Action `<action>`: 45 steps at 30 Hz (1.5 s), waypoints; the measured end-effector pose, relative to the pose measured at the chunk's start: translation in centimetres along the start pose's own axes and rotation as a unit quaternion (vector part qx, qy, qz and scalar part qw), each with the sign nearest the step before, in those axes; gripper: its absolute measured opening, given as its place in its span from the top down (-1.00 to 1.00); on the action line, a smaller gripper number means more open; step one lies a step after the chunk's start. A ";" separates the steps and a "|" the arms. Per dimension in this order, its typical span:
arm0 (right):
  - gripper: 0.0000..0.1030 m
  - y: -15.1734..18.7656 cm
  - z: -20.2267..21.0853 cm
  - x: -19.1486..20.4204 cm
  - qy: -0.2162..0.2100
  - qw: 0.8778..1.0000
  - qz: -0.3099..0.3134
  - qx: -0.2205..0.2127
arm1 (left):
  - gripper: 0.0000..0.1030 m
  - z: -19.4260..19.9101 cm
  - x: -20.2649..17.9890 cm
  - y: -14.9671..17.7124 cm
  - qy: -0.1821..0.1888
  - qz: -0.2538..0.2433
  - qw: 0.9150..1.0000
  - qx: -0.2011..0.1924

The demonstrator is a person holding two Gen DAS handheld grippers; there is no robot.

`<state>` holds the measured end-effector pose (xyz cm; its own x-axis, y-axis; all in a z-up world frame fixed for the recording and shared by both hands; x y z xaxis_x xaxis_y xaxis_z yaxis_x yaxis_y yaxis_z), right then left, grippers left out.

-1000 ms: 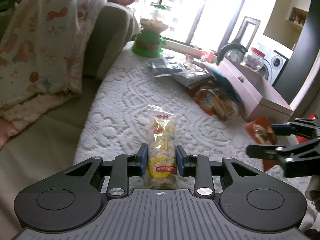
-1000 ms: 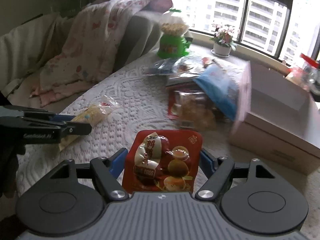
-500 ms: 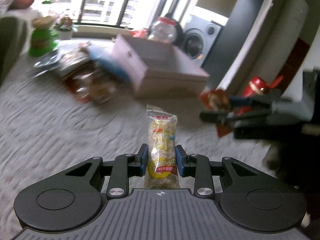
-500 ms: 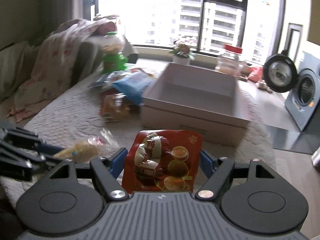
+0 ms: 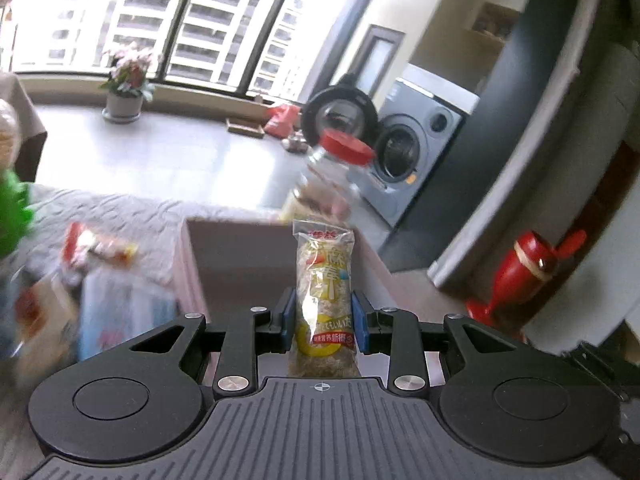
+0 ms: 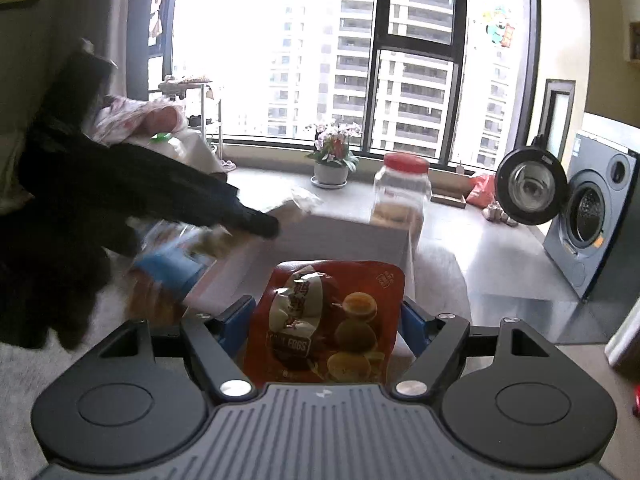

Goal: Organize snacks
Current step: 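Carry the snack bar with the left tool while the right tool carries the red bag to the pink box, then open the left tool over the pink box while the right tool releases the red bag inside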

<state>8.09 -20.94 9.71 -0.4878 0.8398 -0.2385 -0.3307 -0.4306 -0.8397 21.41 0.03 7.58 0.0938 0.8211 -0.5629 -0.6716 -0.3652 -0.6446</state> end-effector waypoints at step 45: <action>0.53 -14.5 -24.4 14.4 0.050 0.971 0.188 0.140 | 0.34 14.7 13.8 10.8 -0.026 0.087 0.995 0.042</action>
<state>25.54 5.43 6.54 -0.5394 0.6285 -0.5603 -0.3580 -0.7735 -0.5230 4.66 13.86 0.46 -0.0662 0.7718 -0.6324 -0.7339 -0.4671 -0.4932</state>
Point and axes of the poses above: each gripper's, at about its wrist camera, not at the fingertips, and z roughly against the way its jaws point, x to its left, y to its underside, the point moved 3 cm from there along -z, roughly the way its jaws point, and after that the axes turned 13 degrees about z, right-handed, at the moved point
